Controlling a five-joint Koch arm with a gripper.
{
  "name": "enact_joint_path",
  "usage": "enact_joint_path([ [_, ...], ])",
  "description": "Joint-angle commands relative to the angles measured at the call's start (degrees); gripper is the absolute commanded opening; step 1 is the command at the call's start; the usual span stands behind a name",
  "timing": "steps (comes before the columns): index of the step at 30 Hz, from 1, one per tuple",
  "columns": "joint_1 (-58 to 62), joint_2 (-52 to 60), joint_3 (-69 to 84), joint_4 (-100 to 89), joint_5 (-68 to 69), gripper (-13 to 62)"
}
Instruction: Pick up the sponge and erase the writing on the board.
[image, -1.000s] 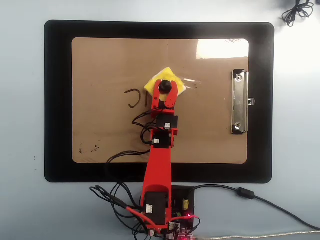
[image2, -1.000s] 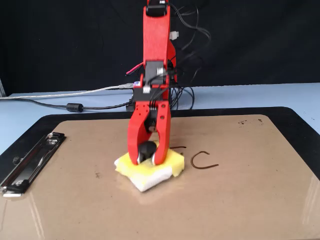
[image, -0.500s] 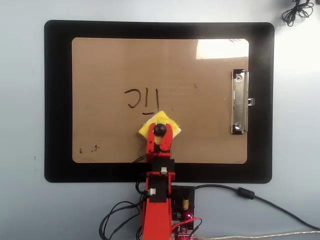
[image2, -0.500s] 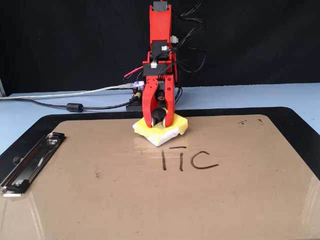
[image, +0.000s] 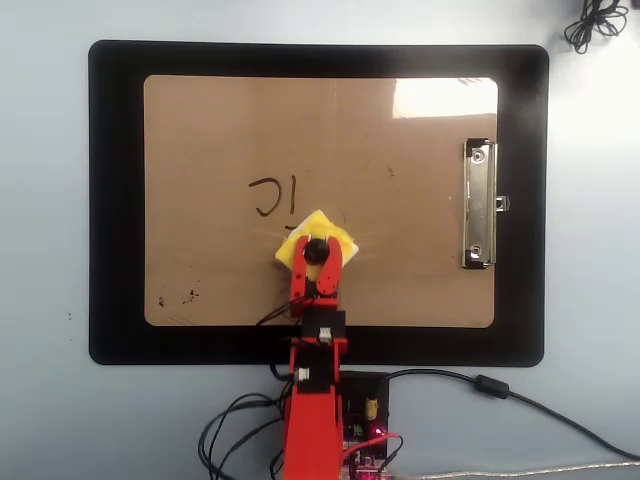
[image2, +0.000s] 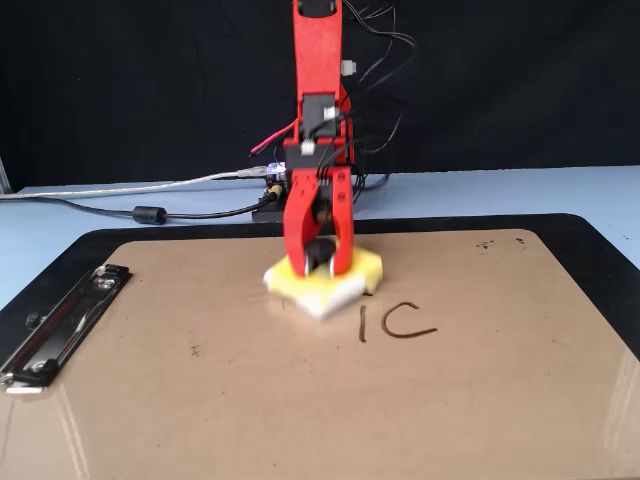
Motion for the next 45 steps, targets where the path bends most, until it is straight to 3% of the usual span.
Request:
enact_joint_path([
  [1,0.4,11.3,2.6,4.7,0.4,-8.0],
  [3,3.9,17.8,5.0,9.1,4.0,-8.0],
  [5,5.3,14.7,2.7,9.3,5.4,-8.0],
  [10,5.7,-9.8,-10.2,-1.3,5.2,-8.0],
  [12,6.2,-14.2,-9.6,-7.3,5.3,-8.0],
  [18,11.0,-0.1,3.3,-12.3,5.7,-8.0],
  [23,0.3,-0.9,2.6,-10.5,-0.2,-8.0],
  [26,2.6,-2.2,0.2,-10.8,-1.1,-8.0],
  [33,6.4,-28.6,-17.4,-17.5,1.6,-8.0],
  [36,6.5,-24.8,-12.2,-19.3,1.8,-8.0],
  [41,5.1,-4.5,2.4,-18.1,1.8,-8.0],
  [45,-7.1,-9.3,-2.1,-17.3,0.5,-8.0],
])
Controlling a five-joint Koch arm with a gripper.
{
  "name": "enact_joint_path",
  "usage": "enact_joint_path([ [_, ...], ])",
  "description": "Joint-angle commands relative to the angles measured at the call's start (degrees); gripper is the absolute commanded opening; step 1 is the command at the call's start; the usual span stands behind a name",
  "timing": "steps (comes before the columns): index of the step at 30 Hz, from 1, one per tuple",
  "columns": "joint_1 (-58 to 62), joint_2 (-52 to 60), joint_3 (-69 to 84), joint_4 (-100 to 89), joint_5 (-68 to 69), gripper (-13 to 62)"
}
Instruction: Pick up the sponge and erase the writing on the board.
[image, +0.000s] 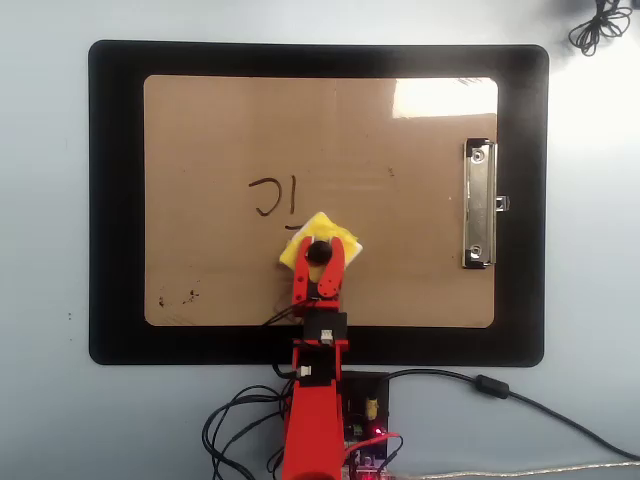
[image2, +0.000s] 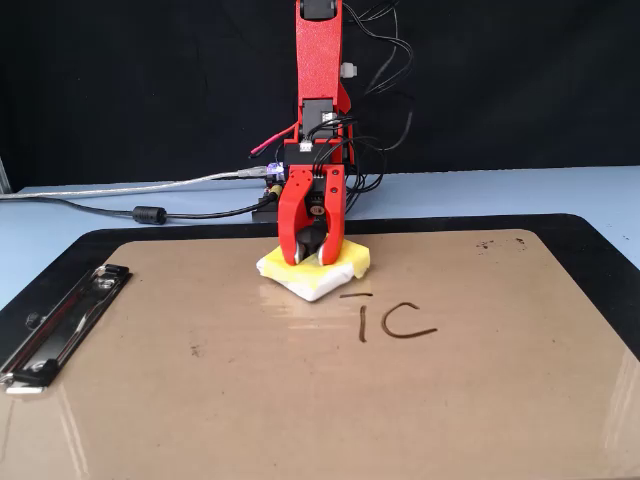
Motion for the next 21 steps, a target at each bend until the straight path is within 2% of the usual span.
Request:
enact_joint_path([
  [1,-5.7,-4.6,-6.6,-1.3,-1.9,-8.0],
  [5,-6.6,-27.0,-27.8,-1.6,-4.0,-8.0],
  [8,-6.6,-35.2,-37.3,-1.6,-3.9,-8.0],
  [10,-6.5,-32.6,-33.7,-1.5,-3.9,-8.0],
  [14,-6.5,-11.2,-11.8,-1.3,-3.7,-8.0],
  [17,-6.2,1.0,-1.8,-0.9,-3.5,-8.0],
  [19,-6.0,0.9,-1.2,-0.4,-3.5,-8.0],
  [21,-6.1,-4.8,-6.3,-0.5,-3.4,-8.0],
])
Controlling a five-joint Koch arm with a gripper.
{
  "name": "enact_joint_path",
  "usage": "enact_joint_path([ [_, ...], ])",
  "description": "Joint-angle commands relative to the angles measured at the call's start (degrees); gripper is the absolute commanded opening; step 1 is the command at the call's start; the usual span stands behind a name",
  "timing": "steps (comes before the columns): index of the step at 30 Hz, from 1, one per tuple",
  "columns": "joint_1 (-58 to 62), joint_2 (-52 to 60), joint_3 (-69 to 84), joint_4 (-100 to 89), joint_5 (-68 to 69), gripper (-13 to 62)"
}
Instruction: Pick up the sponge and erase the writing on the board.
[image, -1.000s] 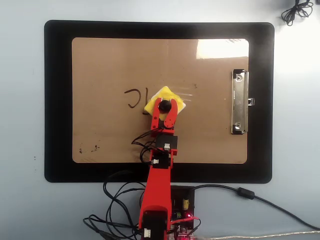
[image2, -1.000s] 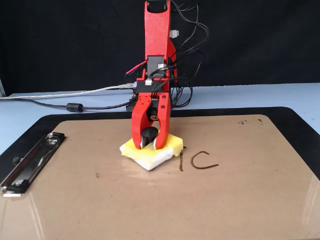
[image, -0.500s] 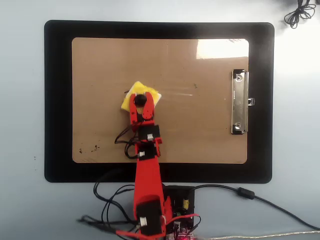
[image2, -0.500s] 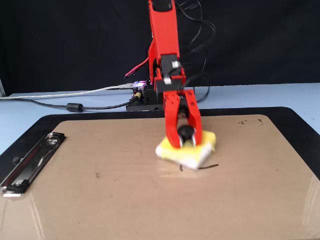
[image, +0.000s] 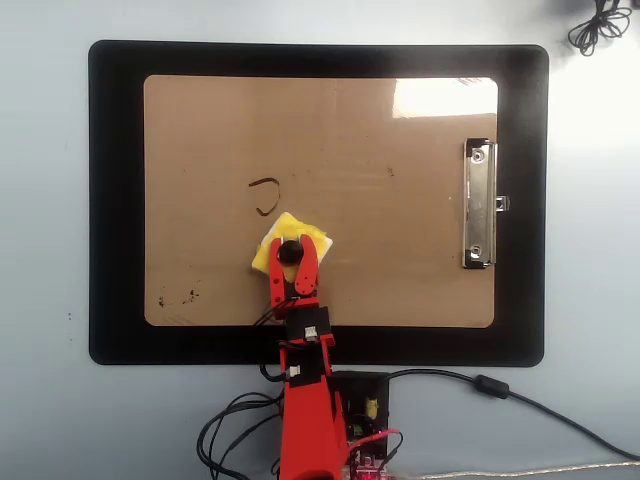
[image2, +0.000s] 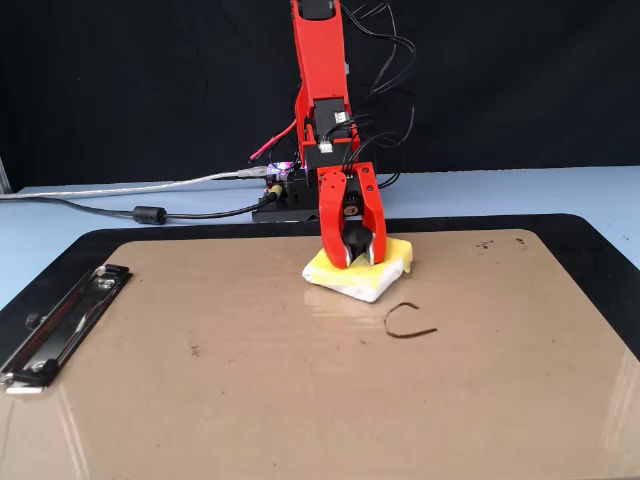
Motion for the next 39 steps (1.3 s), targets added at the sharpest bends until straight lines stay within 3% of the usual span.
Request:
enact_joint_path([
  [1,-0.2,-8.8,-10.0,-1.2,-1.3,-8.0],
  [4,0.5,-27.7,-28.3,-1.7,-1.3,-8.0],
  [7,0.4,-38.0,-41.7,-1.6,-1.5,-8.0],
  [10,0.3,-33.7,-35.6,-1.6,-1.5,-8.0],
  [15,-0.2,-5.2,-8.3,-1.1,-1.4,-8.0],
  [17,-1.0,0.1,-4.1,-0.9,-1.4,-8.0],
  [20,-3.7,-3.0,-6.2,-0.4,-1.5,-8.0],
  [27,-5.9,-35.9,-38.9,-0.8,-1.8,-8.0],
  [30,-5.9,-31.6,-33.8,-0.8,-1.8,-8.0],
  [36,-7.1,-6.6,-10.2,-0.1,-1.8,-8.0],
  [39,-10.6,-6.2,-9.5,0.7,-1.9,-8.0],
])
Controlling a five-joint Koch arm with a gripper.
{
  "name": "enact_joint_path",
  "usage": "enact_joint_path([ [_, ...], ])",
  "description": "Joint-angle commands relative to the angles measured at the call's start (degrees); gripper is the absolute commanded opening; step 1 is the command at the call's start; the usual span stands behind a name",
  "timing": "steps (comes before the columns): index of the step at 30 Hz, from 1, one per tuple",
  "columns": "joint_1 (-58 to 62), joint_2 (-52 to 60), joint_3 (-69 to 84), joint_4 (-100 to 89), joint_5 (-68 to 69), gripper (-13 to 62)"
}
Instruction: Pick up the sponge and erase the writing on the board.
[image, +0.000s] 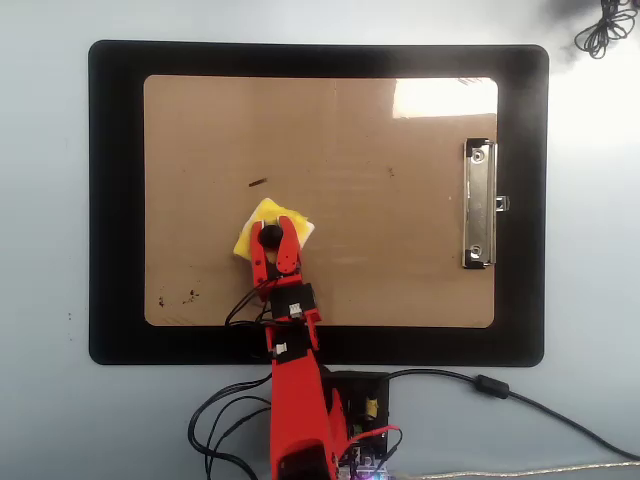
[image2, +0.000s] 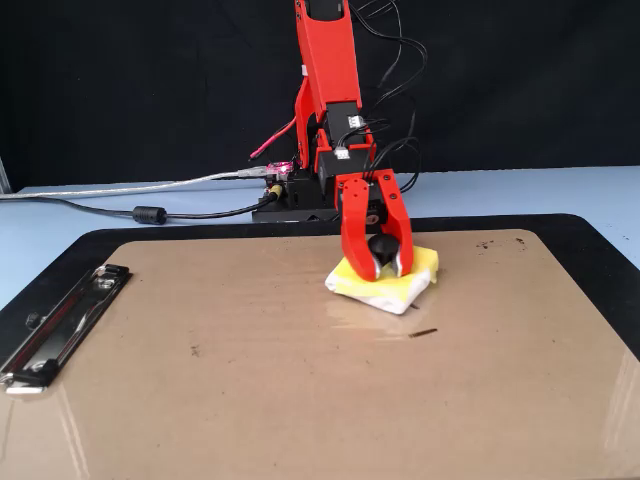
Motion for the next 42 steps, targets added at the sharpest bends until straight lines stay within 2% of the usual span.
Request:
enact_joint_path([
  [1,-2.7,-2.7,-3.2,-0.7,-1.5,-8.0],
  [7,-2.5,-29.5,-30.2,-0.8,-1.8,-8.0],
  [8,-2.3,-30.1,-31.5,-0.8,-1.8,-8.0],
  [11,-1.1,-25.4,-25.7,-0.8,-1.8,-8.0],
  [16,-0.4,-2.8,-3.2,-0.7,-1.8,-8.0],
  [18,-0.4,0.6,0.1,-0.6,-1.8,-8.0],
  [21,-0.5,-1.6,-1.3,-0.9,-1.8,-8.0],
  [25,1.8,-19.3,-19.2,-0.9,-1.8,-8.0],
  [28,7.6,-26.0,-29.0,-0.5,-1.4,-8.0],
  [31,10.0,-24.7,-24.1,-1.1,-1.1,-8.0],
  [37,9.8,-8.3,-7.8,-1.0,-1.1,-8.0],
  [39,9.7,-8.6,-8.2,-0.9,-1.1,-8.0],
  [42,8.9,-17.5,-19.2,-0.6,-1.1,-8.0],
])
